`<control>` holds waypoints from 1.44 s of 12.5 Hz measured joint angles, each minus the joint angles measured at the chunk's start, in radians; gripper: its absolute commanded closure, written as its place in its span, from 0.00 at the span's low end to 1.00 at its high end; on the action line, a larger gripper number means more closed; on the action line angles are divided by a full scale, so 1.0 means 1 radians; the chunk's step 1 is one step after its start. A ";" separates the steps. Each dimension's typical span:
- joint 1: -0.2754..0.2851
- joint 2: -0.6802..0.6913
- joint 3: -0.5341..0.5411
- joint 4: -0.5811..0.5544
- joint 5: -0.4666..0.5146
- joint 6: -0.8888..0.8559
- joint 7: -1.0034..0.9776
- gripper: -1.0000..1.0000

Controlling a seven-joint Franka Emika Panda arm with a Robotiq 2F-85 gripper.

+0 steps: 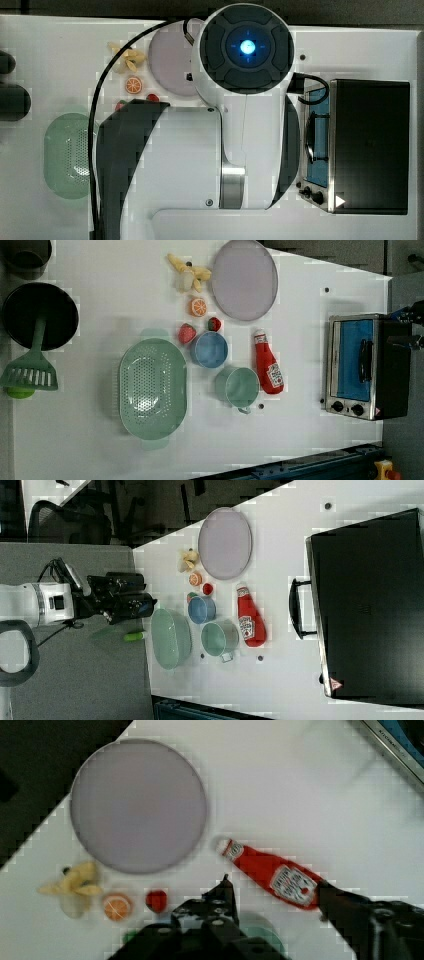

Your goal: Pick Ketchup from the table and place it in strainer.

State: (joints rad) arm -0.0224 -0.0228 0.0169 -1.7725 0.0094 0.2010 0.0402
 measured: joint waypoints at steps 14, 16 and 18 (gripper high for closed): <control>-0.101 -0.061 0.103 -0.358 -0.001 0.176 -0.227 0.00; -0.094 -0.021 0.107 -0.433 0.001 0.234 -0.403 0.00; -0.094 -0.013 0.110 -0.528 0.004 0.293 -0.590 0.00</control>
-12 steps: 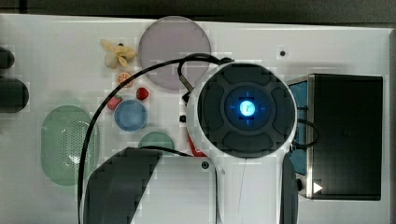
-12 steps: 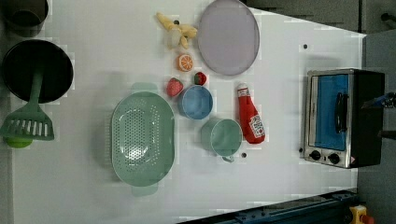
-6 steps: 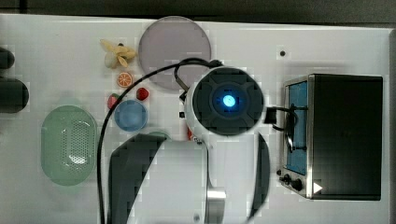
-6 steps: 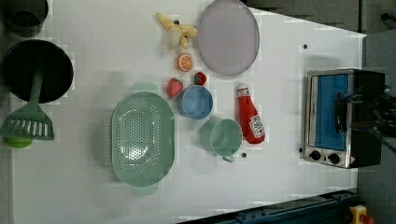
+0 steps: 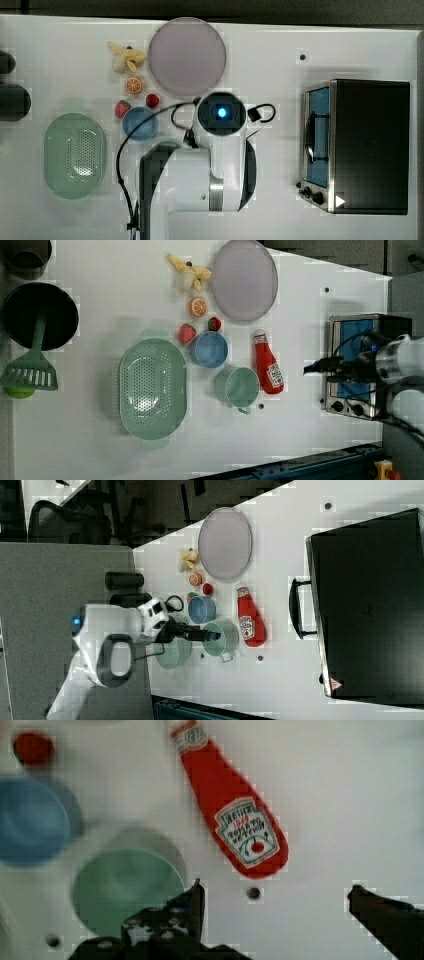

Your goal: Pick Ketchup from the table and place it in strainer.

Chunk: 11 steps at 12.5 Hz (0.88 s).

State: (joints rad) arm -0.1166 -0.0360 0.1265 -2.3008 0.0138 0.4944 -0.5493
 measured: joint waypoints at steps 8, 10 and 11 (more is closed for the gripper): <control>-0.006 0.105 0.011 -0.115 -0.001 0.348 -0.333 0.00; -0.003 0.179 0.011 -0.111 -0.034 0.406 -0.354 0.00; -0.004 0.215 0.008 -0.121 -0.088 0.457 -0.354 0.00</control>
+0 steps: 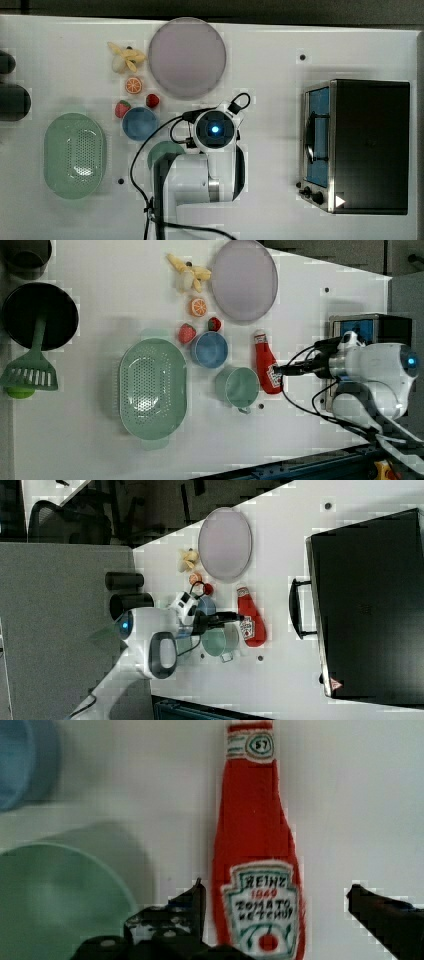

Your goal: Pick Ketchup from the table and place it in strainer.

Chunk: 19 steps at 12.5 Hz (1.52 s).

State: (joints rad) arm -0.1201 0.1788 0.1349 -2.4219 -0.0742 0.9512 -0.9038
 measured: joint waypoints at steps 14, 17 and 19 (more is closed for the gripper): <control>-0.011 0.194 -0.006 0.012 -0.012 0.156 -0.013 0.37; -0.005 0.144 -0.007 0.006 -0.013 0.060 -0.013 0.37; -0.008 0.035 -0.004 0.010 -0.012 -0.093 -0.012 0.37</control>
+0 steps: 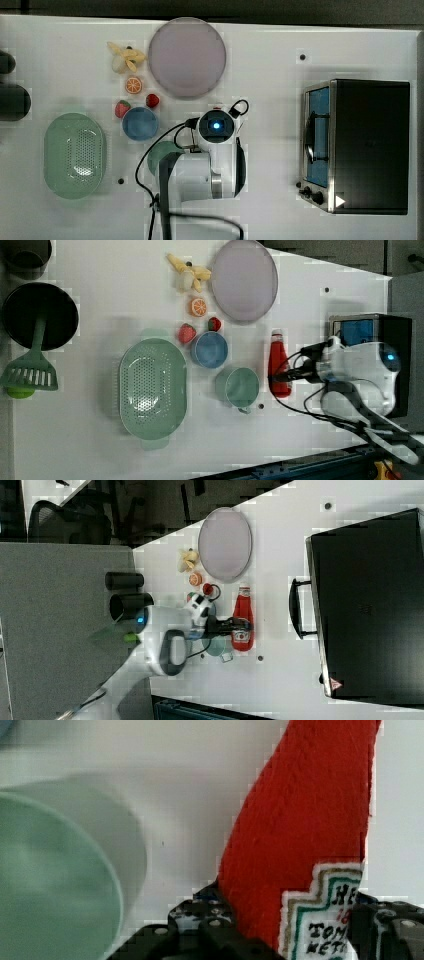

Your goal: Pick Ketchup from the table and place it in strainer.

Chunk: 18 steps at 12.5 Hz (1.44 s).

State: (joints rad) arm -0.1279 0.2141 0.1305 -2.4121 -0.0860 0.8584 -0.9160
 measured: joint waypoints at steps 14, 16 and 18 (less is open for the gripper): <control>0.079 -0.239 0.444 0.256 0.130 -0.365 0.501 0.37; 0.107 -0.168 0.513 0.242 0.131 -0.304 0.600 0.37; 0.125 -0.076 0.574 0.244 0.130 -0.161 0.710 0.37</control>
State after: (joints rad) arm -0.0028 0.1384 0.7041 -2.1680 0.0440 0.6978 -0.2062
